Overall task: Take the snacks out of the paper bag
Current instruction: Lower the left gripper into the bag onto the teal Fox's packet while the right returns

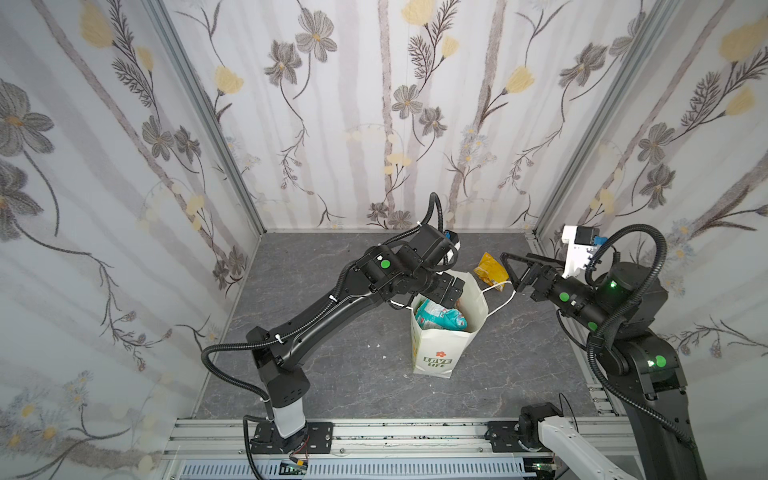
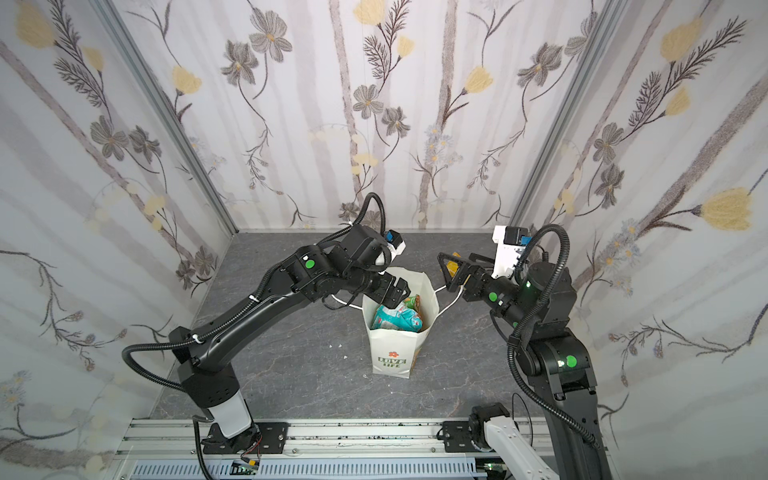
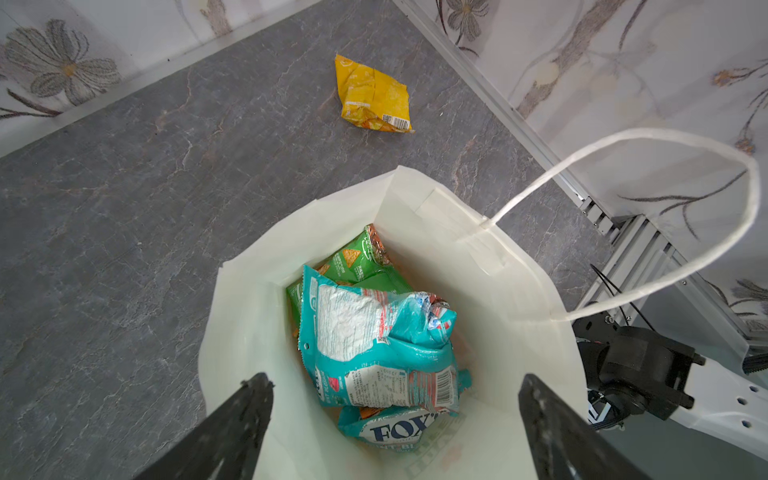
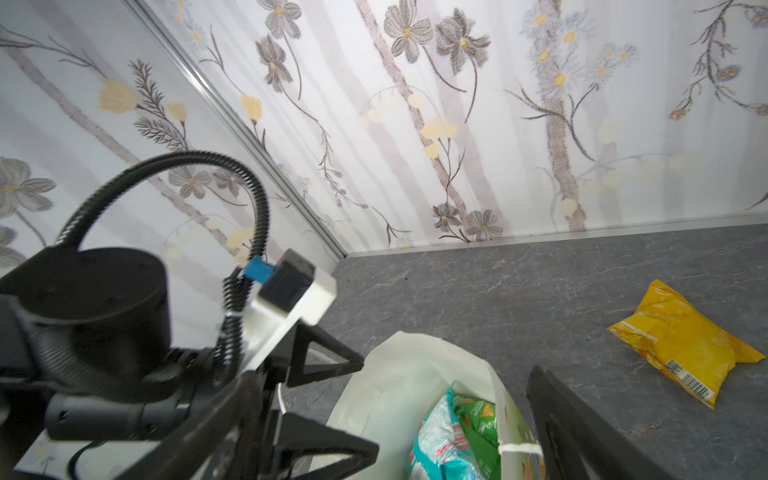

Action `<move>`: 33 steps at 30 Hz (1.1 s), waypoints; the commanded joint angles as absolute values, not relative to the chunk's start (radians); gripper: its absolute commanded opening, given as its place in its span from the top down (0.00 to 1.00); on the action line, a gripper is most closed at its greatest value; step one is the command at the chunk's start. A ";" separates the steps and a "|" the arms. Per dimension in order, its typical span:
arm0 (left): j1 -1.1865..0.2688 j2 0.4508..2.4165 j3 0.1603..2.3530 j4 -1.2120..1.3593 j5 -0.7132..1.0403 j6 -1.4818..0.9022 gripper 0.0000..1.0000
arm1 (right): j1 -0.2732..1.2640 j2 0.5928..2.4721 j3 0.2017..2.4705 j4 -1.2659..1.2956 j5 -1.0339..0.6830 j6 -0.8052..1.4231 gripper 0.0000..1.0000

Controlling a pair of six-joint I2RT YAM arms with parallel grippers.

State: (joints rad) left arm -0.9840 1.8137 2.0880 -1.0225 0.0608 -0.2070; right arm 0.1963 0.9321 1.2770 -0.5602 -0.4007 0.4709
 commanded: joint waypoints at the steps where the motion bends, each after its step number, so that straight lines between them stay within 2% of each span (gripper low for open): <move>1: -0.994 1.873 2.147 -1.139 0.052 -0.210 0.08 | 0.207 0.880 1.244 -0.684 -0.474 0.476 0.00; 8: -1.019 1.974 2.158 -1.177 -0.006 -0.200 0.08 | 0.210 0.784 1.190 -0.792 -0.431 0.471 0.00; 17: -1.025 2.053 2.137 -1.156 -0.020 -0.190 0.06 | 0.210 0.785 1.172 -0.781 -0.417 0.471 0.00; 21: -1.035 2.043 2.046 -1.057 -0.018 -0.174 0.00 | 0.210 0.785 1.162 -0.775 -0.415 0.469 0.00; 25: -1.040 2.024 1.931 -0.951 -0.039 -0.171 0.00 | 0.210 0.779 1.148 -0.776 -0.414 0.472 0.00; 29: -1.040 2.039 1.883 -0.917 -0.049 -0.176 0.05 | 0.210 0.769 1.142 -0.773 -0.412 0.479 0.00; 32: -1.040 2.061 1.876 -0.922 -0.055 -0.182 0.16 | 0.210 0.767 1.146 -0.773 -0.410 0.483 0.00; 33: -1.040 2.067 1.875 -0.925 -0.055 -0.185 0.23 | 0.210 0.765 1.145 -0.771 -0.411 0.485 0.00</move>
